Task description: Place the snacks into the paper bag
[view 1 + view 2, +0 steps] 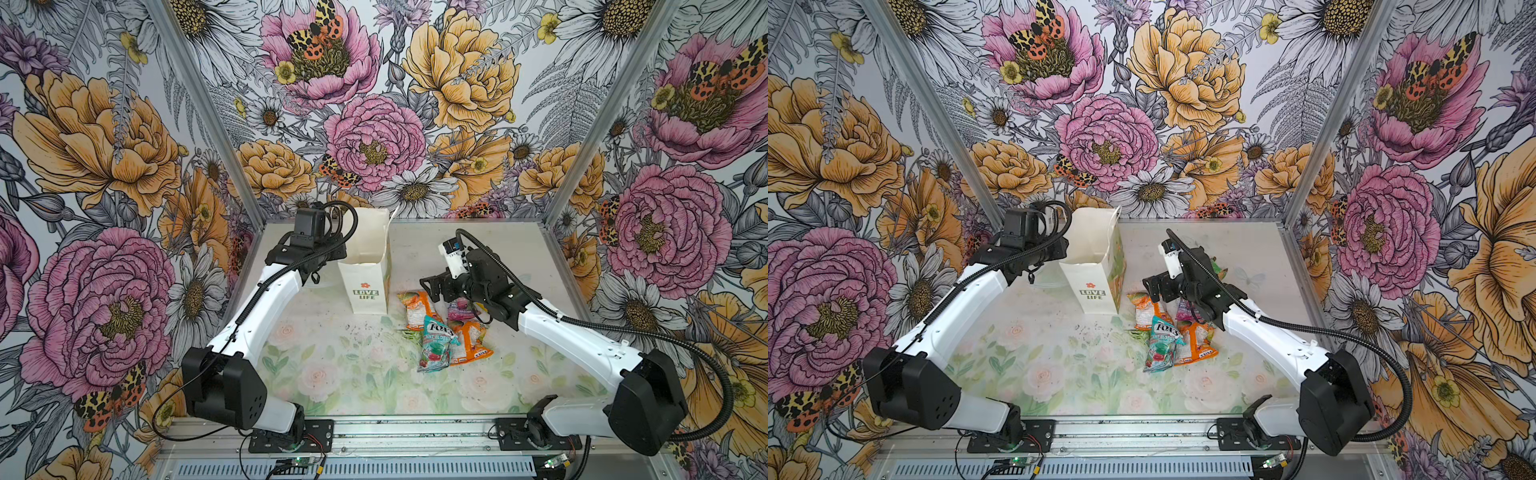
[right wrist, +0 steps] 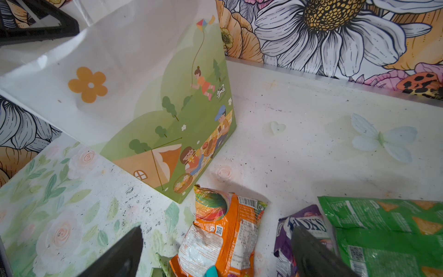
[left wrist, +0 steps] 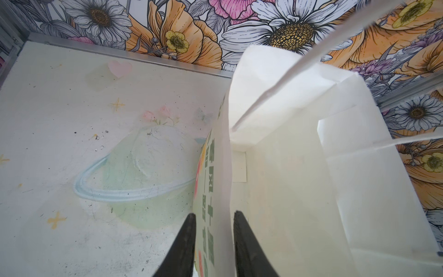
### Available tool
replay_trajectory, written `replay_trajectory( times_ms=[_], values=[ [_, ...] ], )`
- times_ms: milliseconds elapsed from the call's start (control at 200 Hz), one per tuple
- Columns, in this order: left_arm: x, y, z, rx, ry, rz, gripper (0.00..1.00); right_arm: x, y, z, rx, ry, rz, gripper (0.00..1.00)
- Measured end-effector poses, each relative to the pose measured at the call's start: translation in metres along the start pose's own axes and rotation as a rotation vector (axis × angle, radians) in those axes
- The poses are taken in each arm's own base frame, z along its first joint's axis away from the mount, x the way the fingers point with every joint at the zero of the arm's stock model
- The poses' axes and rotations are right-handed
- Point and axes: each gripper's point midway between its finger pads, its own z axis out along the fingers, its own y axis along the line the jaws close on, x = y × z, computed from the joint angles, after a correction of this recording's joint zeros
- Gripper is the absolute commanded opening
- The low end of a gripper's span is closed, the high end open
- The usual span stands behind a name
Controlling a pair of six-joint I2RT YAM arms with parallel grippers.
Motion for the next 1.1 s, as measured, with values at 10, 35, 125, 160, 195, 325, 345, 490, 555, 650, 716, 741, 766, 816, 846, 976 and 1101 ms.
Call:
replay_trajectory(
  times_ms=[10,35,125,160,195,325,345,490,555,650,716,741,766,816,846,976,1101],
  values=[
    [0.0,0.0,0.0,0.0,0.0,-0.001,0.24,0.0,0.0,0.0,0.0,0.0,0.0,0.97],
    [0.0,0.0,0.0,0.0,0.0,-0.002,0.23,0.0,0.0,0.0,0.0,0.0,0.0,0.97],
    [0.0,0.0,0.0,0.001,0.0,-0.006,0.19,0.0,0.0,0.0,0.0,0.0,0.0,0.97],
    [0.0,0.0,0.0,0.0,0.001,-0.007,0.17,0.0,0.0,0.0,-0.001,0.001,0.0,0.98],
    [0.0,0.0,0.0,0.0,0.001,-0.007,0.15,0.001,0.001,0.0,-0.001,0.001,-0.001,0.97],
    [0.001,0.0,0.002,-0.001,0.005,-0.016,0.02,0.003,0.002,0.001,-0.004,0.009,-0.001,0.97],
    [0.001,0.0,0.003,-0.001,0.006,-0.015,0.0,0.004,0.002,0.001,-0.006,0.009,-0.001,0.98],
    [0.0,0.0,0.004,-0.001,0.006,-0.016,0.0,0.014,0.011,0.002,-0.063,0.036,0.002,0.97],
    [0.0,0.0,0.004,-0.001,0.006,-0.018,0.0,0.021,0.019,0.002,-0.11,0.055,0.004,0.97],
    [0.0,-0.001,0.003,0.0,0.005,-0.024,0.0,0.03,0.033,0.002,-0.178,0.082,0.011,0.97],
    [0.0,-0.001,0.003,0.003,0.006,-0.027,0.0,0.035,0.042,0.002,-0.209,0.097,0.012,0.97],
    [0.0,-0.001,0.003,0.004,0.006,-0.03,0.0,0.037,0.045,0.002,-0.217,0.101,0.009,0.97],
    [0.0,-0.002,0.003,0.006,0.007,-0.032,0.0,0.039,0.048,0.002,-0.222,0.106,0.009,0.97],
    [0.0,-0.002,0.003,0.01,0.008,-0.036,0.0,0.044,0.055,0.002,-0.236,0.116,0.001,0.97],
    [0.0,-0.002,0.003,0.01,0.008,-0.038,0.0,0.046,0.06,0.003,-0.243,0.122,-0.004,0.97],
    [-0.001,-0.003,0.002,0.012,0.005,-0.059,0.0,0.057,0.078,0.003,-0.279,0.149,-0.024,0.96],
    [-0.002,-0.003,-0.004,0.016,-0.006,-0.066,0.0,0.068,0.091,0.008,-0.291,0.181,-0.04,0.95]
  ],
)
